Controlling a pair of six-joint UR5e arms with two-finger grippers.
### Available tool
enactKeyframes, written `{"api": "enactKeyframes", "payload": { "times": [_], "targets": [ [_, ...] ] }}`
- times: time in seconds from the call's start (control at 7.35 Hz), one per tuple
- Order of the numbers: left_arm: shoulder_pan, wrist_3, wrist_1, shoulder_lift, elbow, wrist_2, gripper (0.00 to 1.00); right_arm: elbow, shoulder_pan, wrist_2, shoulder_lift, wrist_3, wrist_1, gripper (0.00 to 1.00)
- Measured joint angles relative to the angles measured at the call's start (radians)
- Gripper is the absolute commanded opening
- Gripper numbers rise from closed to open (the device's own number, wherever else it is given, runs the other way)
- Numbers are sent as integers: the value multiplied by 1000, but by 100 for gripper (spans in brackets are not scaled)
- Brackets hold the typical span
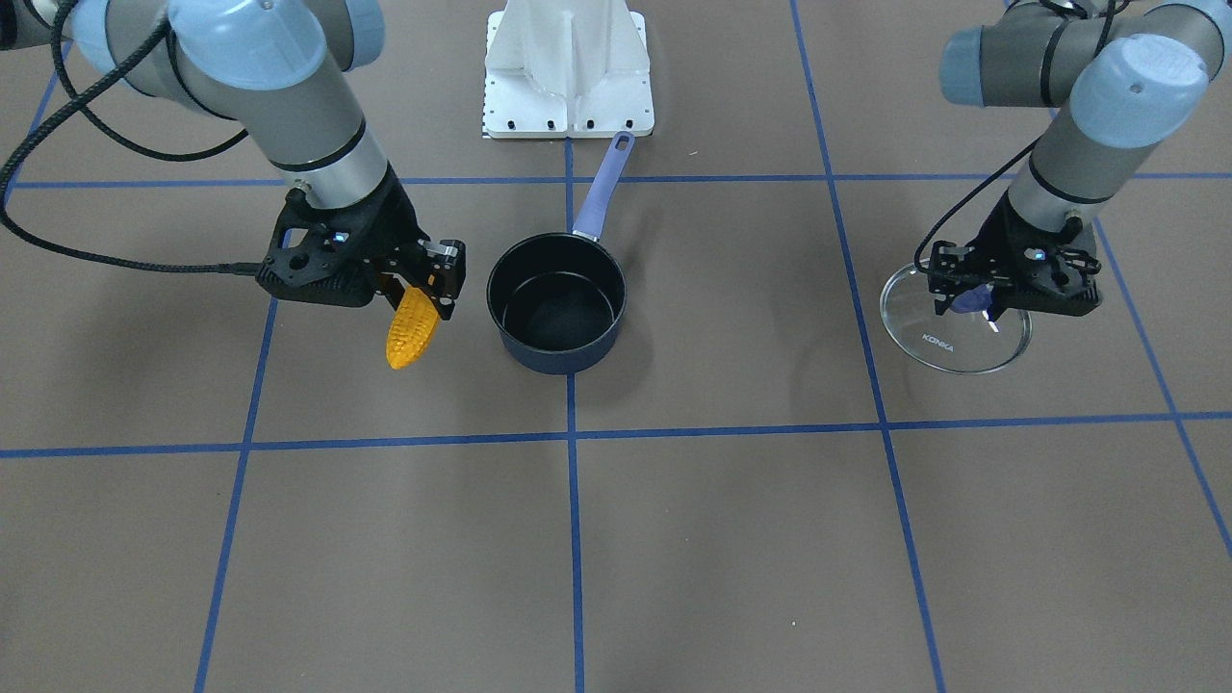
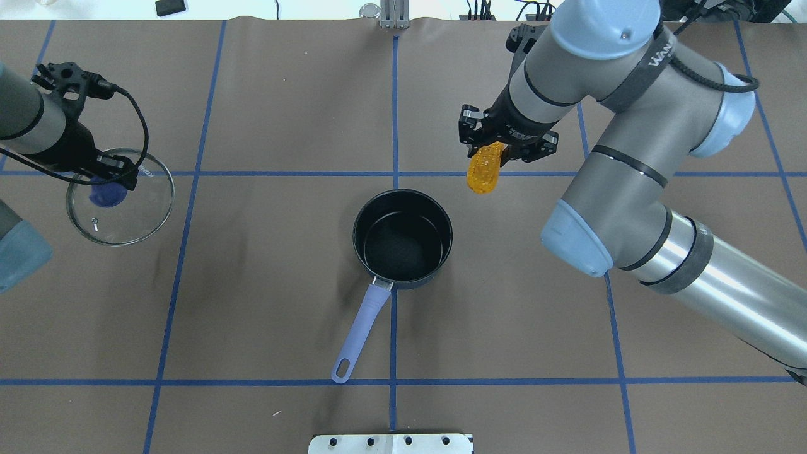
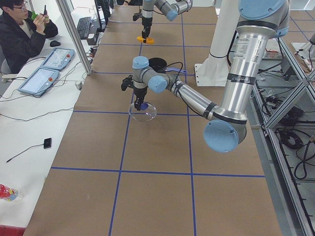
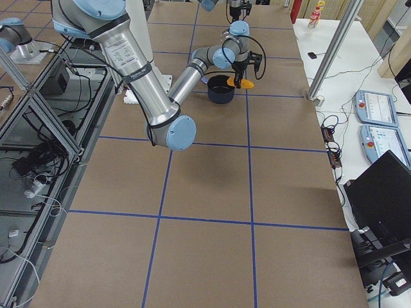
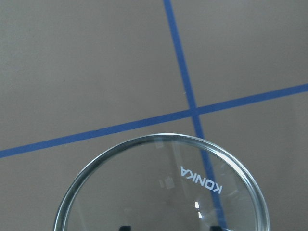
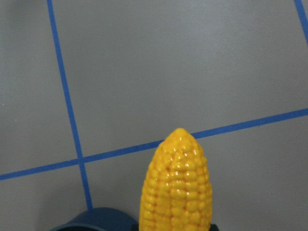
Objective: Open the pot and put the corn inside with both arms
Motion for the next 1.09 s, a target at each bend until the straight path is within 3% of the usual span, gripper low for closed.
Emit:
{"api": "enactKeyframes", "payload": {
  "times": [0.41,0.68,1.09],
  "targets": [
    [-8,19,-332,94,180,-5,45,-10,-101,-100,51,56,-44,0],
    [-8,21,-429,112,242,-14,45,-21,-133,-128,76,76,-59,0],
    [-8,21,-442,119,249,-23,93,-42,-140,-133,103,81,-63,1]
  ]
}}
